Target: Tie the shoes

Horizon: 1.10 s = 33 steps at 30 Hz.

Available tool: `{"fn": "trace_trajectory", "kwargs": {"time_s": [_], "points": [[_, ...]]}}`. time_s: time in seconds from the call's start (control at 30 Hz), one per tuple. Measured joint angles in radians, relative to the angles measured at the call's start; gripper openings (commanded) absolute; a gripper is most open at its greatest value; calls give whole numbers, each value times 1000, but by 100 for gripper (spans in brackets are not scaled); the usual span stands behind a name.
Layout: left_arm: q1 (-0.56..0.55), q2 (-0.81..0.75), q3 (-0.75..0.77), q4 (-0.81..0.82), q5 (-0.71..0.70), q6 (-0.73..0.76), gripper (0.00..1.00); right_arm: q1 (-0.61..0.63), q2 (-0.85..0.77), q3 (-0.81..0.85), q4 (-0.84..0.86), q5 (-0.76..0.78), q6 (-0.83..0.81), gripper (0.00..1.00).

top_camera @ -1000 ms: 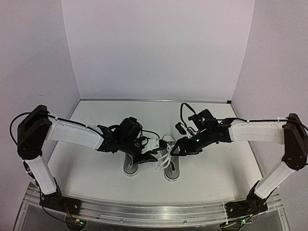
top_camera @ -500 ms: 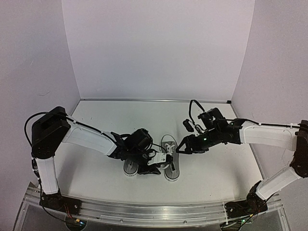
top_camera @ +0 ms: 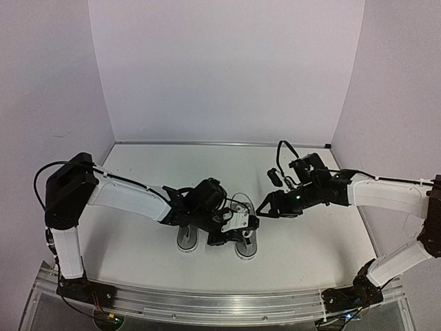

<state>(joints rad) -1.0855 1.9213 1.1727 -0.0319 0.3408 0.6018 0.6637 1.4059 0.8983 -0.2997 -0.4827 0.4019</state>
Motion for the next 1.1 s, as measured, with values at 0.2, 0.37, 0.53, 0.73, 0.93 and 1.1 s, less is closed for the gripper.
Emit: {"fn": "trace_trajectory", "kwargs": {"time_s": [0.2, 0.37, 0.53, 0.73, 0.93, 1.1], "points": [[0, 30, 81, 18, 0, -1, 17, -9, -20, -12, -1, -5, 2, 62], [0, 105, 161, 32, 2, -1, 18, -11, -23, -21, 1, -9, 5, 61], [0, 145, 187, 30, 8, 0, 19, -15, -21, -63, 22, -16, 14, 58], [0, 148, 187, 20, 8, -1, 21, -15, 41, -94, 85, -47, 26, 52], [0, 148, 187, 23, 8, 0, 27, -15, 85, -99, 129, -52, 31, 46], [0, 131, 171, 13, 9, -3, 41, -15, 109, -99, 151, -45, 26, 34]]}}
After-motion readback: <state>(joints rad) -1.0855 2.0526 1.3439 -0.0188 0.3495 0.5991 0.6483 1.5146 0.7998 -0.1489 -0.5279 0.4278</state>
